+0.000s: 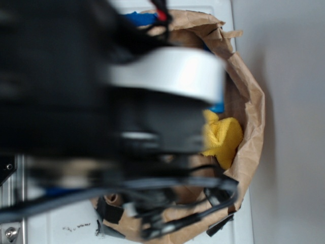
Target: Grab the blue ball.
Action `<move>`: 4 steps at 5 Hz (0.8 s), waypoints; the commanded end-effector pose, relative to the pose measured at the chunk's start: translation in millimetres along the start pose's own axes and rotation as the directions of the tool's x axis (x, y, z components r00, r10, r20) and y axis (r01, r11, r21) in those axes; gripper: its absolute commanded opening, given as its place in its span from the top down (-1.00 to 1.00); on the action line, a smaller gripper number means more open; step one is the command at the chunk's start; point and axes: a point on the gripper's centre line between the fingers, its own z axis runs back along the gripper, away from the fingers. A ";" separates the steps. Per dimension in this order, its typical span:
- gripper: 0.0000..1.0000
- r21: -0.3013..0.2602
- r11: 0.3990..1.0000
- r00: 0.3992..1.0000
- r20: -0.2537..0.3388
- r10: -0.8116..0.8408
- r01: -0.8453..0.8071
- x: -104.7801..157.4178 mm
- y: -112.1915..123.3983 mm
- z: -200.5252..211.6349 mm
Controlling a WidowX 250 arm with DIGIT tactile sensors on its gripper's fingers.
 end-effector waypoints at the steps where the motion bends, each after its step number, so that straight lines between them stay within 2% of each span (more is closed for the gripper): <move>1: -1.00 -0.067 0.950 0.938 -0.194 0.287 -0.305 -18.5 6.2 1.9; 2: -1.00 -0.094 0.919 0.910 -0.207 0.359 -0.384 -28.7 21.8 -9.1; 3: -1.00 -0.167 0.910 0.921 -0.161 0.355 -0.380 -29.0 38.9 -23.5; 4: -1.00 -0.231 0.895 0.923 -0.148 0.355 -0.381 -24.9 44.7 -36.2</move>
